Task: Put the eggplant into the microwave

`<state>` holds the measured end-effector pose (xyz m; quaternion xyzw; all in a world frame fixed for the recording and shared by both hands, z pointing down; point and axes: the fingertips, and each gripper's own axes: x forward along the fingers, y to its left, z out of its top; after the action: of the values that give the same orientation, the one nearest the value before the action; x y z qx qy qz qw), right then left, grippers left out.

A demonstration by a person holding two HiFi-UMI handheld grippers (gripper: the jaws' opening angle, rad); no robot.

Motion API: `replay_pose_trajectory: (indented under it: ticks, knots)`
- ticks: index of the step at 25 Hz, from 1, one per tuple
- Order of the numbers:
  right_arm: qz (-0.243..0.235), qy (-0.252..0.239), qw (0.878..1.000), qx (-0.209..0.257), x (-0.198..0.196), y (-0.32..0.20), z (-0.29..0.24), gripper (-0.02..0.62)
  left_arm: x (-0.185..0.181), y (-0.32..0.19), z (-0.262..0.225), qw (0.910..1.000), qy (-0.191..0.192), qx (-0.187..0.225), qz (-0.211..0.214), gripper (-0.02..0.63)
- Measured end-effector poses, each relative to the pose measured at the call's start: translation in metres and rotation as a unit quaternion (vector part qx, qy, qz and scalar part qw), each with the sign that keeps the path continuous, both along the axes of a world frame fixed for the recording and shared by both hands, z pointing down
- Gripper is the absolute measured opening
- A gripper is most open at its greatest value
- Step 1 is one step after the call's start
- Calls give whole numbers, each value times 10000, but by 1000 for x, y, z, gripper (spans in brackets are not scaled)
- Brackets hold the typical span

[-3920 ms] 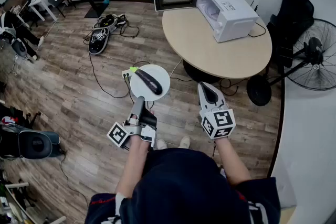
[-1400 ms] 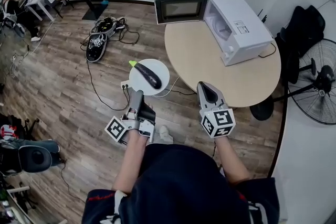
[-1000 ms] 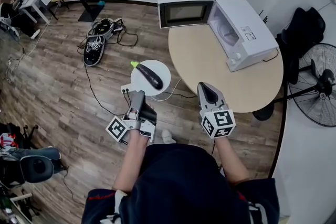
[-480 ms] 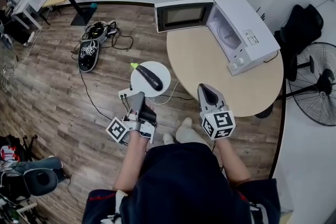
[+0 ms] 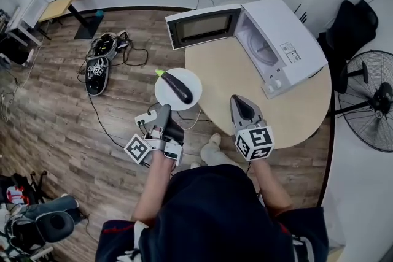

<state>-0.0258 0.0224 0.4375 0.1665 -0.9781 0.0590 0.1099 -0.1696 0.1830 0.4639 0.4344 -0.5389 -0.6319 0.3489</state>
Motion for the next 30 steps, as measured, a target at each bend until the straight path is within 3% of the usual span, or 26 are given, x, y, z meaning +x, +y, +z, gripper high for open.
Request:
replay_pose_trajectory:
  ticks: [7, 16, 30]
  knots:
    - [66, 1, 9999, -104, -19, -63, -2, 11, -20, -72, -6, 9999, -4, -32, 127, 37]
    - [195, -20, 9994, -275, -20, -121, 2, 11, -18, -144, -7, 9992, 9, -95, 376, 37]
    - [510, -5, 9975, -494, 9, -156, 19, 11, 9, -192, 5, 9964, 57, -179, 824, 37]
